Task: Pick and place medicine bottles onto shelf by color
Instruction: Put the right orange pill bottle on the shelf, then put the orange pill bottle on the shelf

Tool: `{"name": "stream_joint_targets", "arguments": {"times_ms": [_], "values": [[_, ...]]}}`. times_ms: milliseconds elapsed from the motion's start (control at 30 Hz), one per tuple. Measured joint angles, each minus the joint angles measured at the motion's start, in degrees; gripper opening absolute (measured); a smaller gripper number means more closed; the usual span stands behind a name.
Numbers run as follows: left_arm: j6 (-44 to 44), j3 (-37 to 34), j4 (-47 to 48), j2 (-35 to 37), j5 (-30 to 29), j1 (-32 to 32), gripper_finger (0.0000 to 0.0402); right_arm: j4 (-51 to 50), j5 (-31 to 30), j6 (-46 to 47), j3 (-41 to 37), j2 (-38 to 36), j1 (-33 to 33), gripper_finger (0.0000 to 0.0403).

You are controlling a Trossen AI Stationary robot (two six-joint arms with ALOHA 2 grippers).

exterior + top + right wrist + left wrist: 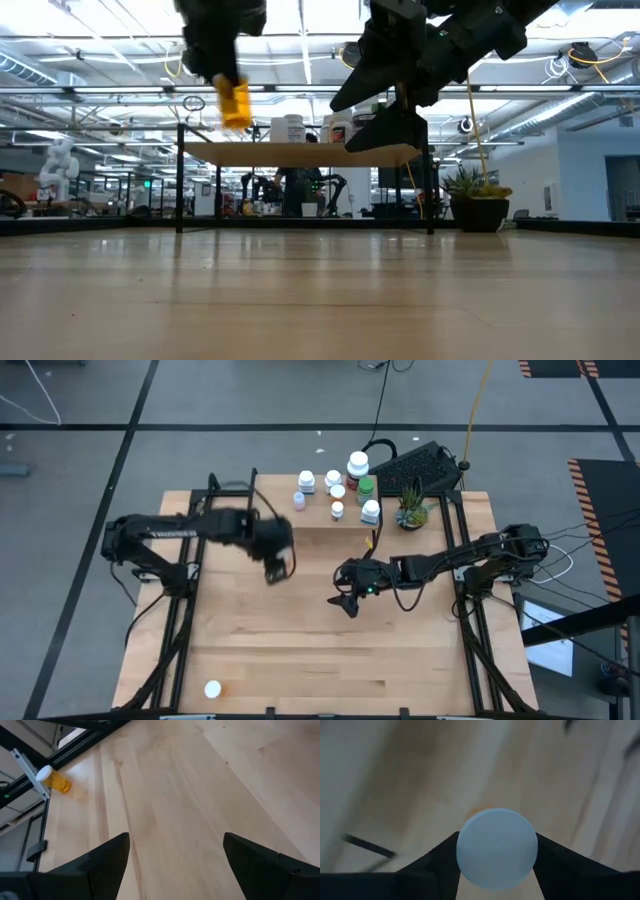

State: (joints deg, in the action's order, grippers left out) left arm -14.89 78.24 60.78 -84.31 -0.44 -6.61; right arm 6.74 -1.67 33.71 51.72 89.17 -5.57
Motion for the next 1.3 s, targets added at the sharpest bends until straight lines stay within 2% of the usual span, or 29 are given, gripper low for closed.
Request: {"name": "stream_joint_targets", "arguments": {"times_ms": [233, 467, 667, 867, 1133, 1300], "values": [[3.45, 12.53, 0.61, -4.6, -0.11, -11.82, 0.0238, -0.55, 0.02, 0.88, 0.0, 0.0, 1.56, 0.0318], [5.97, 20.62, 2.84, -12.54, 0.32, -18.37, 0.0217, -1.48, 0.26, 3.1, 0.0, 0.0, 2.67, 0.0318], [5.95, 20.93, 1.44, -14.99, 0.33, -20.45, 0.0218, -1.48, 0.28, 3.99, 0.0, 0.0, 2.63, 0.0318], [7.2, 20.93, -0.37, -16.91, 0.32, -20.11, 0.0238, -1.82, 0.22, 4.22, 0.0, 0.0, 2.63, 0.0318], [9.92, 20.91, -2.27, -16.87, 0.32, -19.52, 0.0238, -1.87, 0.45, 4.65, 0.0, 0.0, 2.63, 0.0318], [9.87, 20.91, -0.05, -16.83, 0.32, -19.52, 0.0265, -1.87, 0.57, 4.87, 0.0, 0.0, 2.49, 0.0318]]}}
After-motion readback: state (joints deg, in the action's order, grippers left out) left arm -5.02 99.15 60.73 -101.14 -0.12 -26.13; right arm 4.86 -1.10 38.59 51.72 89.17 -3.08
